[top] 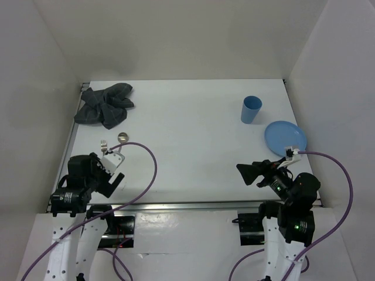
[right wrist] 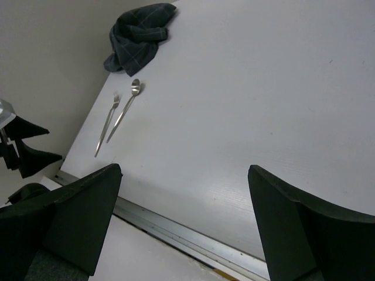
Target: Set the dinner table for one person
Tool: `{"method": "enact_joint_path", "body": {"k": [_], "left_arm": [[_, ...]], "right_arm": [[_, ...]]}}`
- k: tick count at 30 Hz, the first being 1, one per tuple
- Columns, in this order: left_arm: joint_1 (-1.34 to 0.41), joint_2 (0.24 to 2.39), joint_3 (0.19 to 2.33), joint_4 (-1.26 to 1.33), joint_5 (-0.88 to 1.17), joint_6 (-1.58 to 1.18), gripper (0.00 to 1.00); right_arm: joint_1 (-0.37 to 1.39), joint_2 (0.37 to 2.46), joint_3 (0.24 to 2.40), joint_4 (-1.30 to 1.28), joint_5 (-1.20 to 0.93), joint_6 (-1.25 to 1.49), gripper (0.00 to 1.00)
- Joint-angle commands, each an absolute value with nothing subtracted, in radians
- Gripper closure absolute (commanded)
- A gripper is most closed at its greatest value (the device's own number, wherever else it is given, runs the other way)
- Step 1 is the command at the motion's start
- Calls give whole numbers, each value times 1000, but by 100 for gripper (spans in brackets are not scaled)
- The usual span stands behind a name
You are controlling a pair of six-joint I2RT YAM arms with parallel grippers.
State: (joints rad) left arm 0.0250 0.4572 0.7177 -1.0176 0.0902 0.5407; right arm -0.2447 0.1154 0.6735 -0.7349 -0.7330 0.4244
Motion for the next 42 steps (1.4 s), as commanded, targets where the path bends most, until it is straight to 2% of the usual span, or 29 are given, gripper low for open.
{"method": "enact_joint_path", "body": {"k": [1,9,14,18,24,26,27,30,32,36,38,39,42], "left_arm": [[21,446,735,-951,43,489,1],[21,573,670,-677,-224,592,1],[21,748,846,-744,-118,551,1],[21,776,874,-772,-52,503,1],[21,822,847,-648,-52,480,1],[21,889,891,-568,-104,480,1],[21,991,919,-543,-126,480,1],[21,1197,1095,-482,-231,459,1],[21,1424,1277,-482,-279,424,1],[21,1757,1591,-603,-209,388,1],[11,1889,1711,-649,-244,339,1],[11,2022,1836,-660,-308,319,1],[20,2205,2100,-724,-380,250,1]], "right_arm": [[-242,123,670,-721,-718,410,3],[-242,236,703,-609,-709,431,3],[-242,301,755,-589,-680,411,3],[-242,301,755,-598,-680,411,3],[-242,362,768,-523,-669,411,2],[-242,394,791,-502,-669,411,2],[-242,419,792,-476,-669,411,2],[-242,460,802,-427,-658,411,2],[-242,488,813,-405,-649,411,2],[-242,602,836,-368,-650,420,2],[-242,650,865,-357,-650,411,2],[-242,704,892,-357,-638,411,2],[-233,777,945,-338,-629,402,2]]}}
